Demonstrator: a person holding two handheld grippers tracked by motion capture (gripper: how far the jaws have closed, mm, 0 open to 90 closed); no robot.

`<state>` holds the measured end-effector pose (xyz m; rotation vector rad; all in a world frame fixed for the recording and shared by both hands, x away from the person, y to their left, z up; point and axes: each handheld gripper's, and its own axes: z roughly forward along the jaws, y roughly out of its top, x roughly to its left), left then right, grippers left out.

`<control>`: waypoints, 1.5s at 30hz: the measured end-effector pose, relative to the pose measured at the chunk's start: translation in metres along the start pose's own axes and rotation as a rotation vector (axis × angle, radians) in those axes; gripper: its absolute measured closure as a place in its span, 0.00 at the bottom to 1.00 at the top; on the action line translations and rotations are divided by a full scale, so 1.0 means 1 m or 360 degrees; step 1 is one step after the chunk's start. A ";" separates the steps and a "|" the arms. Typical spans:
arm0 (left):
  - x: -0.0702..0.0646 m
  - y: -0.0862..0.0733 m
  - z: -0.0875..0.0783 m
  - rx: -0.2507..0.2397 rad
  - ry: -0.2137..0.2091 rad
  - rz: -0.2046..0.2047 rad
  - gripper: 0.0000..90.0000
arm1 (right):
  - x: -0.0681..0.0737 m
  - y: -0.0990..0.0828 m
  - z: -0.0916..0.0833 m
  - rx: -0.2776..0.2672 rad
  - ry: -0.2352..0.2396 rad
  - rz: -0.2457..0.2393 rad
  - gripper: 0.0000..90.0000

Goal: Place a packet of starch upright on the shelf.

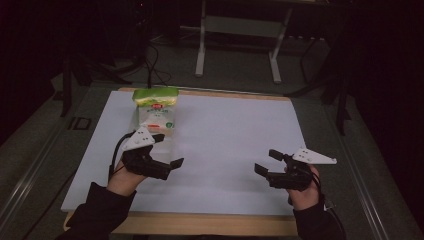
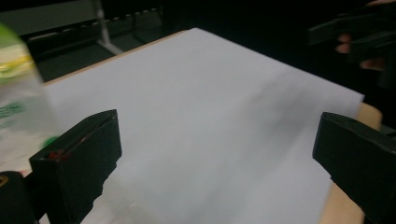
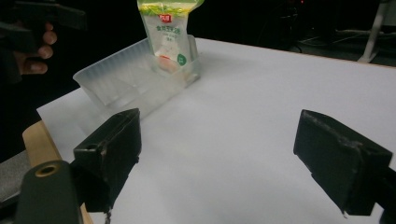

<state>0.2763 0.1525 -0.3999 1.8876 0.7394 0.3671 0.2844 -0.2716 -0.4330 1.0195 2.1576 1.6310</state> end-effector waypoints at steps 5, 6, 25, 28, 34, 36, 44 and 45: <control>-0.019 -0.001 0.005 0.0010 -0.0048 0.0029 0.02 | 0.000 -0.001 0.000 0.0002 0.0000 -0.0002 0.17; -0.022 -0.002 0.007 0.0012 -0.0063 0.0031 0.02 | 0.000 -0.001 0.000 0.0005 0.0000 -0.0005 0.17; -0.060 -0.035 0.042 0.0074 -0.0191 0.0067 0.02 | 0.006 -0.014 0.009 0.0037 0.0007 -0.0084 0.16; -0.064 -0.041 0.049 0.0091 -0.0202 0.0063 0.02 | 0.008 -0.020 0.014 0.0063 0.0007 -0.0103 0.16; -0.069 -0.054 0.059 0.0117 -0.0160 0.0081 0.02 | 0.011 -0.027 0.020 0.0106 0.0003 -0.0164 0.15; -0.069 -0.058 0.061 0.0117 -0.0164 0.0075 0.02 | 0.012 -0.028 0.021 0.0104 -0.0014 -0.0186 0.15; -0.079 -0.070 0.072 0.0130 -0.0116 0.0159 0.02 | 0.008 -0.032 0.021 0.0095 -0.0057 -0.0210 0.15; -0.079 -0.072 0.073 0.0133 -0.0102 0.0165 0.02 | 0.009 -0.032 0.022 0.0093 -0.0054 -0.0197 0.15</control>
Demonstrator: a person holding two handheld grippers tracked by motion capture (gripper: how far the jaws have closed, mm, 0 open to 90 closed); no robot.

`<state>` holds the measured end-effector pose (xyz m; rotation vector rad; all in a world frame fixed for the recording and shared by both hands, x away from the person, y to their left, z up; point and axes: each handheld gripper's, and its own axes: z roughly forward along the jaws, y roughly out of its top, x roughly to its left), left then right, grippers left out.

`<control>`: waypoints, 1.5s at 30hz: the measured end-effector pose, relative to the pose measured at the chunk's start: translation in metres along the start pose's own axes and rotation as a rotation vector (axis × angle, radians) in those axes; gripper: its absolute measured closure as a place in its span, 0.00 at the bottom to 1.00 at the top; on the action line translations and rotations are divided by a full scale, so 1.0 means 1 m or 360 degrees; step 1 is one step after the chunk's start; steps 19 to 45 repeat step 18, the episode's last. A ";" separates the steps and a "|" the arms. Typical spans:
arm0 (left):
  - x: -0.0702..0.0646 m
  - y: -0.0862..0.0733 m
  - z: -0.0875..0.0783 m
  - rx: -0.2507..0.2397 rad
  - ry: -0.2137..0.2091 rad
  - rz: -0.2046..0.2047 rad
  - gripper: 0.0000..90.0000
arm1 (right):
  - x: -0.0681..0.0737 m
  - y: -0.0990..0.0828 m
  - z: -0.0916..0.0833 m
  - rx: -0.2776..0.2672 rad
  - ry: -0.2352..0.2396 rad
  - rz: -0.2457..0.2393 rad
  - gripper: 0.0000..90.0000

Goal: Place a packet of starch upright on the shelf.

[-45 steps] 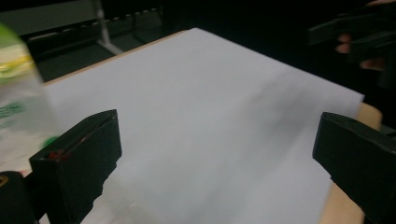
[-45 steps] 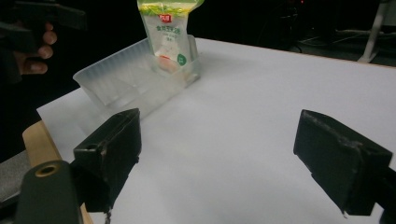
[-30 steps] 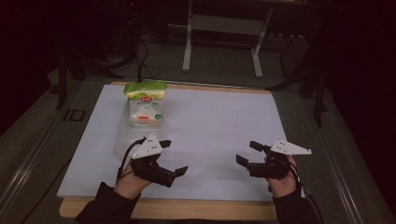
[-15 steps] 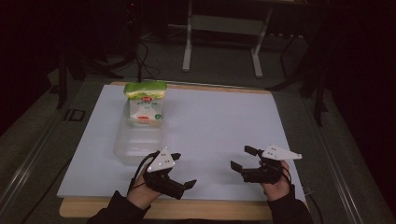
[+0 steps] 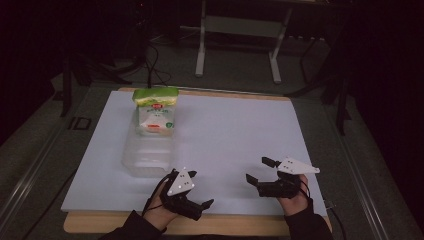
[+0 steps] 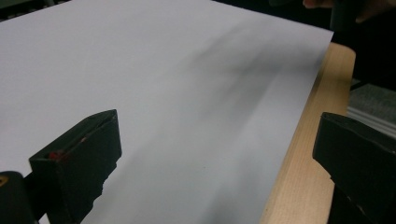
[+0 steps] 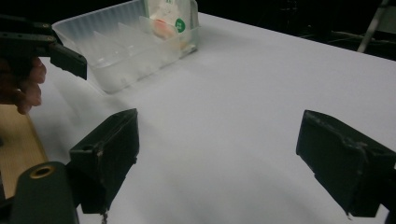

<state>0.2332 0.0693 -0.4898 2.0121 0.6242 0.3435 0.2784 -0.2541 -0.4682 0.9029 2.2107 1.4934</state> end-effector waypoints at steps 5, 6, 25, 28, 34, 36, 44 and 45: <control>-0.006 -0.007 0.007 -0.0001 0.0033 0.0033 0.02 | 0.000 -0.003 0.005 0.0039 0.0006 0.0003 0.16; -0.006 -0.007 0.008 0.0008 0.0034 0.0045 0.02 | 0.000 -0.003 0.006 0.0049 0.0008 0.0001 0.16; -0.006 -0.011 0.012 0.0016 0.0000 0.0011 0.02 | 0.002 -0.004 0.007 0.0071 0.0011 0.0007 0.16; -0.006 -0.011 0.012 0.0016 0.0000 0.0011 0.02 | 0.002 -0.004 0.007 0.0071 0.0011 0.0007 0.16; -0.006 -0.011 0.012 0.0016 0.0000 0.0011 0.02 | 0.002 -0.004 0.007 0.0071 0.0011 0.0007 0.16; -0.006 -0.011 0.012 0.0016 0.0000 0.0011 0.02 | 0.002 -0.004 0.007 0.0071 0.0011 0.0007 0.16; -0.006 -0.011 0.012 0.0016 0.0000 0.0011 0.02 | 0.002 -0.004 0.007 0.0071 0.0011 0.0007 0.16; -0.006 -0.011 0.012 0.0016 0.0000 0.0011 0.02 | 0.002 -0.004 0.007 0.0071 0.0011 0.0007 0.16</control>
